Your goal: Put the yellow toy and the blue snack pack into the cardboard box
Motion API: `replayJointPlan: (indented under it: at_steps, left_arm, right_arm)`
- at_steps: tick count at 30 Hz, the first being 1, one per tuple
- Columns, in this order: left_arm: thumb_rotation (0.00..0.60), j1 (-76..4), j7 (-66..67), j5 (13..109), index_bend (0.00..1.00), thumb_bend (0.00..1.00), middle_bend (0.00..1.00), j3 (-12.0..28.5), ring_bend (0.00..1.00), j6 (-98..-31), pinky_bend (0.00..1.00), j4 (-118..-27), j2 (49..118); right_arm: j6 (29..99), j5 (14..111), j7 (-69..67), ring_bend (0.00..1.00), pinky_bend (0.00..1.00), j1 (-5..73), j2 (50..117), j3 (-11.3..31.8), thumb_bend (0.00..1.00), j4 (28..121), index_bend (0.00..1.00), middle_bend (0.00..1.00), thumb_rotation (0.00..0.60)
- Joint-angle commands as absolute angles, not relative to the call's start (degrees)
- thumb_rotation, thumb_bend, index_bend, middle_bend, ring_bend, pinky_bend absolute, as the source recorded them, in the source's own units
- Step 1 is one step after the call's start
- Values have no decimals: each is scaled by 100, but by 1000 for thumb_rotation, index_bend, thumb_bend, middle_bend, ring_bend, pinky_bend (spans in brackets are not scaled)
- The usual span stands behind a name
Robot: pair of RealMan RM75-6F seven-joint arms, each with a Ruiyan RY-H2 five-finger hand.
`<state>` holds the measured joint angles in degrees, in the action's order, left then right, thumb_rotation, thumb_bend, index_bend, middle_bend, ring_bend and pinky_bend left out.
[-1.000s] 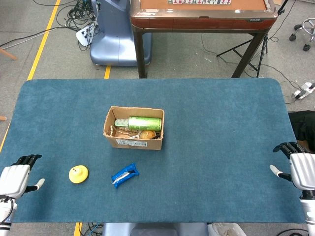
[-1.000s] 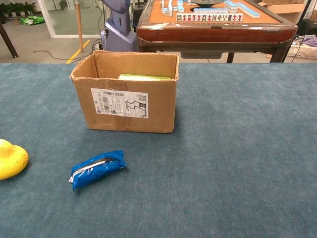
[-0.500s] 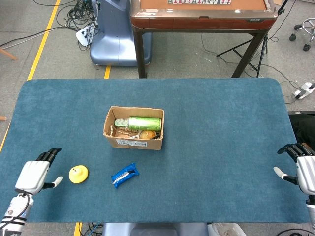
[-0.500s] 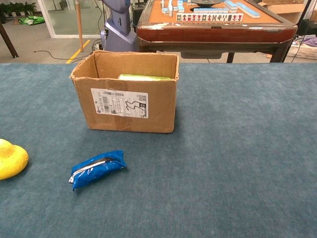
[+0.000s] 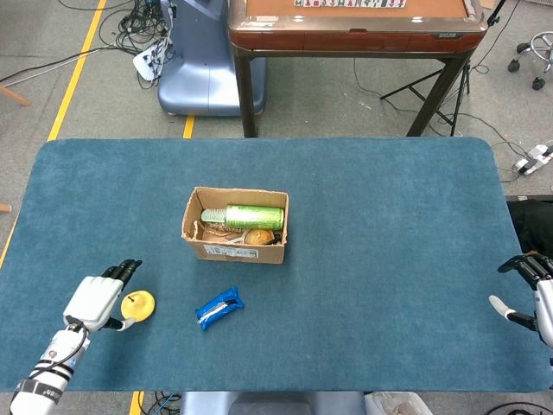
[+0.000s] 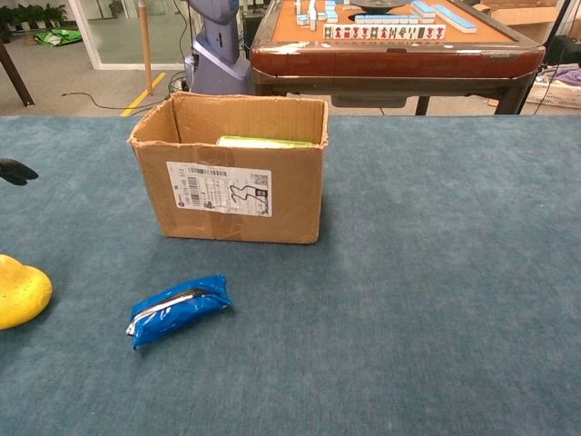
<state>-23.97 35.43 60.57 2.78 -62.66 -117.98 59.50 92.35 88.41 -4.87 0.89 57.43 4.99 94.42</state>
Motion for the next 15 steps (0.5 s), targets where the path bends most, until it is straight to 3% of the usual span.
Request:
replayJointPlan:
  at_steps: [1,15]
  left_arm:
    - [600,-2559,3812,5872,0,129,70,251,172,-6215,531,-11830,6038]
    - [600,-3132,4770,4732,52,129,70,9,161,-6248,528,-11477,6487]
  right_arm:
    - [9268,8844,-553,304,476,67,5716,505,89,9432,463,407,600]
    - [9087,8869,-630,304,476,138,5695,474,89,9404,463,407,600]
